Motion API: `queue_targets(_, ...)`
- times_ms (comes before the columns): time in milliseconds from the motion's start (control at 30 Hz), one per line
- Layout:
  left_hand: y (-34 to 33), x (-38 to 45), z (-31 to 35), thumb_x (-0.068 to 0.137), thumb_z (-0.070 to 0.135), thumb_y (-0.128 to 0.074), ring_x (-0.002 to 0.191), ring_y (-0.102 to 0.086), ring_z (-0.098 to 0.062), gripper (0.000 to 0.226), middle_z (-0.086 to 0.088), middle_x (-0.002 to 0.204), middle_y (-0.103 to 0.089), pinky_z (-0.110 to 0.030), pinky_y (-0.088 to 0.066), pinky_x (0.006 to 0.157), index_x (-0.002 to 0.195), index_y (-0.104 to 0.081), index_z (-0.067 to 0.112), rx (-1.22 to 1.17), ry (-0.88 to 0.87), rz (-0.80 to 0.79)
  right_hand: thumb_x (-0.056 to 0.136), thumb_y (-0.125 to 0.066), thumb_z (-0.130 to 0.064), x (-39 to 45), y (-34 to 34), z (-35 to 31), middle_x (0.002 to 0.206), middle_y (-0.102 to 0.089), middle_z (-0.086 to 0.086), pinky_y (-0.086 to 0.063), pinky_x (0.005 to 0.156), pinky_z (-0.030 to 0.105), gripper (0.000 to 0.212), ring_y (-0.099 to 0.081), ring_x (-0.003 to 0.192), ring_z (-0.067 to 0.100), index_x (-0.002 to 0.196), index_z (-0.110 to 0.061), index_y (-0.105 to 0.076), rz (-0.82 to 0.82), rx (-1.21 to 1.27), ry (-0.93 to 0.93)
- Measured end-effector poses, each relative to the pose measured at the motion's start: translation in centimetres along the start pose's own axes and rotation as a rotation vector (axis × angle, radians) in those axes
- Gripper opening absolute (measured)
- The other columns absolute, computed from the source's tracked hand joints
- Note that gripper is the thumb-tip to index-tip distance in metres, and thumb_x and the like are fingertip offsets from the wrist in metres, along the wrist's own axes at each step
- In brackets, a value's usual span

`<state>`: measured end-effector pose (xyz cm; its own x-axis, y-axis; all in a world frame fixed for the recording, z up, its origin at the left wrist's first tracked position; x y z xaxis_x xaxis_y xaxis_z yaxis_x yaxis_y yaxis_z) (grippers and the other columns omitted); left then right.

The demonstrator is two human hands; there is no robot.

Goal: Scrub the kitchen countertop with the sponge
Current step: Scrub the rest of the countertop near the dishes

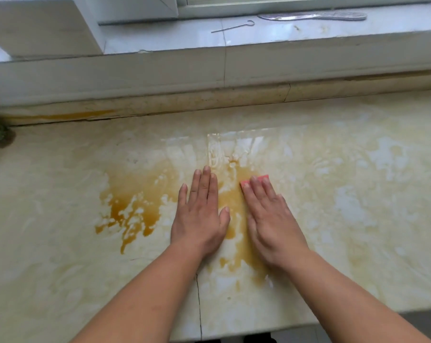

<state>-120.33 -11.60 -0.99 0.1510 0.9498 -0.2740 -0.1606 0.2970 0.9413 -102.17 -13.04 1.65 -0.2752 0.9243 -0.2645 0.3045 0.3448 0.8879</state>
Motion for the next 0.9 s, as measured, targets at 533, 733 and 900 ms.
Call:
queue_targets(533,0.5,-0.2,0.2,0.094,0.058,-0.008,0.149,0.043,-0.011,0.084,0.003,0.164,0.043,-0.046,0.014,0.128,0.161,0.025,0.020,-0.008,0.020,0.009,0.106,-0.029,-0.029,8.4,1.9,-2.2,0.168,0.023,-0.011,-0.004,0.128,0.044,0.068,0.029,0.152,0.009,0.163,-0.030,0.010,-0.023,0.010,0.069)
queue_targets(733,0.6,-0.3,0.2,0.094,0.059,-0.007,0.148,0.044,-0.012,0.084,0.004,0.162,0.046,-0.046,0.015,0.127,0.159,0.029,0.019,-0.019,0.010,0.001,0.101,-0.034,-0.031,0.9,0.3,-0.1,0.171,0.009,-0.013,-0.014,0.124,0.041,0.071,0.010,0.157,0.010,0.163,-0.033,0.001,0.027,-0.009,0.199)
queue_targets(900,0.5,-0.2,0.3,0.095,0.059,-0.009,0.149,0.043,-0.013,0.084,0.003,0.162,0.047,-0.046,0.015,0.128,0.159,0.029,0.019,-0.020,0.014,0.008,0.104,-0.033,-0.027,6.7,1.5,0.2,0.170,0.018,-0.010,-0.010,0.128,0.044,0.070,0.022,0.155,0.010,0.163,-0.031,0.006,0.045,0.007,0.093)
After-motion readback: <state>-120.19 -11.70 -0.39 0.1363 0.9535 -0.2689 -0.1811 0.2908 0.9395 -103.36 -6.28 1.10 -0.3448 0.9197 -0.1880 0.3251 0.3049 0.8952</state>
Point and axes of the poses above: each hand's wrist, its own x-axis towards the middle knuckle, its own y-axis out of the back of the hand, z = x × y, the point moved 2 cm from there along x, towards the middle knuckle
